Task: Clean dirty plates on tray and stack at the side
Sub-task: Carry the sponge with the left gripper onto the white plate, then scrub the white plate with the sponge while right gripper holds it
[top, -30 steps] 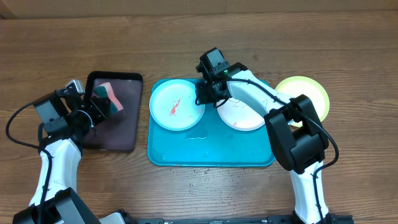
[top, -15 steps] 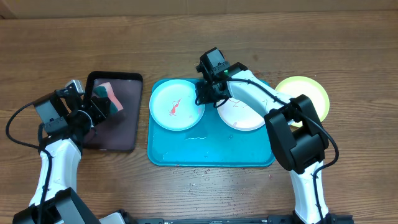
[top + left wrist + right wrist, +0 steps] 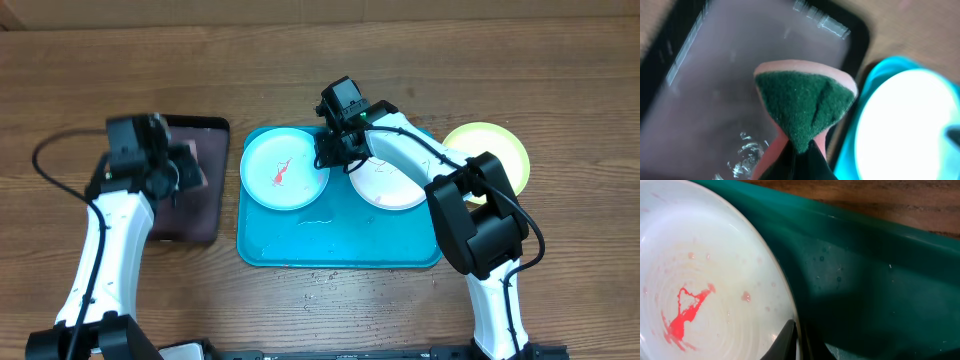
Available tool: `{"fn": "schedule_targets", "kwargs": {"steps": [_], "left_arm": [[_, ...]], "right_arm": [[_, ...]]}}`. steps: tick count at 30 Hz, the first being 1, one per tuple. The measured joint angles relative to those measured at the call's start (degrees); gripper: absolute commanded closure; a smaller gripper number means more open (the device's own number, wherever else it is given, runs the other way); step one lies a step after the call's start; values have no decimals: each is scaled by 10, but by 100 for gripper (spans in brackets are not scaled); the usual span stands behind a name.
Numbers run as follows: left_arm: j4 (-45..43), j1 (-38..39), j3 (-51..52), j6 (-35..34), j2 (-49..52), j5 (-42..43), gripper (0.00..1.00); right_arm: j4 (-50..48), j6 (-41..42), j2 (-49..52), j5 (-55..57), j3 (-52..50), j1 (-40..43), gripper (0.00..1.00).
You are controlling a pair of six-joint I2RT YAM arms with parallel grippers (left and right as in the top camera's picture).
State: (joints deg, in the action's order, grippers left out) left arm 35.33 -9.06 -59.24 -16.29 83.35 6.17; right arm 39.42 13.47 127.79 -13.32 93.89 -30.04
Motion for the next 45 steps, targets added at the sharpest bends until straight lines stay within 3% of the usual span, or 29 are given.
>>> {"fn": "schedule_targets", "kwargs": {"steps": [5,17,28,38,45], "left_arm": [[41,56,-74,2,11,-9,96],[-23,232,-79,-50,153,33,96],[-81,255,-79,-78,241,20,96],[56,247,-136,-78,241,-87,96],[45,257,-182,-74,241,-34,96]], "right_arm": [[0,1,0,-3,0,0,93],[2,0,0,-5,0,0,93],[2,0,0,-6,0,0,93],[3,0,0,-9,0,0,93],[3,0,0,-9,0,0,94]]}}
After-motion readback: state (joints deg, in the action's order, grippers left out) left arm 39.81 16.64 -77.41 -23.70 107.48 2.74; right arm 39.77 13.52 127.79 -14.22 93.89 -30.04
